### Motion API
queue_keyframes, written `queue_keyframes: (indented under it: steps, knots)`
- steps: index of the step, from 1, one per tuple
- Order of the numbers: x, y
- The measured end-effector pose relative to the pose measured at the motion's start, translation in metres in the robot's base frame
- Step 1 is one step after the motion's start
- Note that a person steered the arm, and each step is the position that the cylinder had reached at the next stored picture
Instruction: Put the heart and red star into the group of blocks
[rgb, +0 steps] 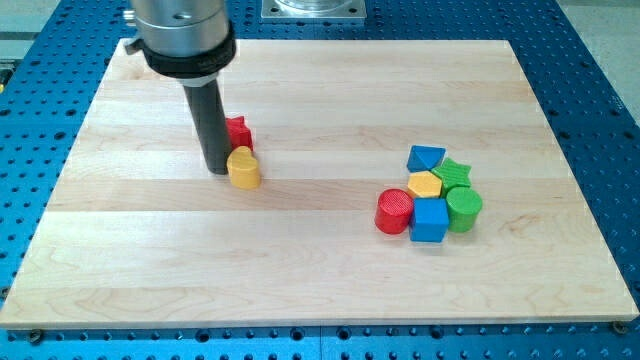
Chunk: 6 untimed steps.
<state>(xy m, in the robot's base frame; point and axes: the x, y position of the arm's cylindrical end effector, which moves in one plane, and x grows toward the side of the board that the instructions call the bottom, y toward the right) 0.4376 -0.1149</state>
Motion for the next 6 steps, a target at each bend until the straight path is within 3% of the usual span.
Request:
queue_keyframes:
  steps: [2, 6]
  knots:
    - [0.055, 0.117]
    - [0.032, 0.155]
